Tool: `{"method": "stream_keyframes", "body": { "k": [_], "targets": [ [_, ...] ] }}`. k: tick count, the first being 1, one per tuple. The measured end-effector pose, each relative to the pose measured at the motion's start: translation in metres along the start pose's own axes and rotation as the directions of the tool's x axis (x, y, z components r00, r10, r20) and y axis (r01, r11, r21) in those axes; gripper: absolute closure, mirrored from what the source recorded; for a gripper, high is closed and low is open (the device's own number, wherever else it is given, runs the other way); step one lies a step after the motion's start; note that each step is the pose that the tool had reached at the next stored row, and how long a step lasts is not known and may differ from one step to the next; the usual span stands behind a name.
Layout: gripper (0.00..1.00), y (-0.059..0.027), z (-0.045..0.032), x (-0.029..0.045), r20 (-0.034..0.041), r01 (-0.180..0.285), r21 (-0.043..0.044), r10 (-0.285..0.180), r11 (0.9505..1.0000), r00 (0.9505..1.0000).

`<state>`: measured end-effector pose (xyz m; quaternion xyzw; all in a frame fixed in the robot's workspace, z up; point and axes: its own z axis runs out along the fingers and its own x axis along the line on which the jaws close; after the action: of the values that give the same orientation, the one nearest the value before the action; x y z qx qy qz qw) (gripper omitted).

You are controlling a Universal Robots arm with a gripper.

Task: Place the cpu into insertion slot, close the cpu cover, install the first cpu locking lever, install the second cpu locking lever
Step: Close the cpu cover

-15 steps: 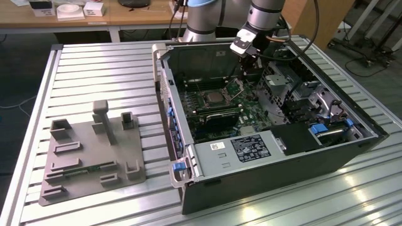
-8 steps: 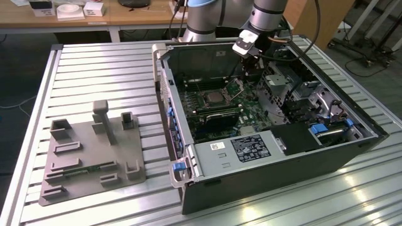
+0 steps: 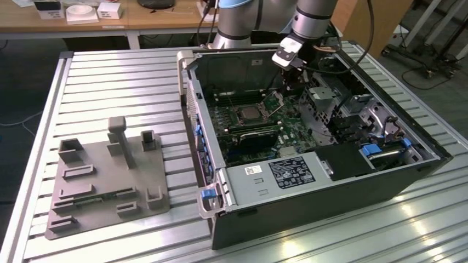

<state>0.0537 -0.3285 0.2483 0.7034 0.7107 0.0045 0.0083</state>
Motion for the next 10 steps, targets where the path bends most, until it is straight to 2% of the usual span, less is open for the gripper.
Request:
{"method": "stream_keyframes", "body": {
  "k": [3,7,10],
  "targets": [
    [0.9,-0.0001,0.0027,-0.0035,-0.0001,0.0,0.0,0.0,1.0,1.0],
    [0.9,-0.0002,0.0091,-0.0038,0.0,0.0,0.0009,0.0,1.0,1.0],
    [0.9,-0.0009,0.0101,-0.0038,0.0003,0.0,0.0021,0.0,1.0,1.0]
  ]
}}
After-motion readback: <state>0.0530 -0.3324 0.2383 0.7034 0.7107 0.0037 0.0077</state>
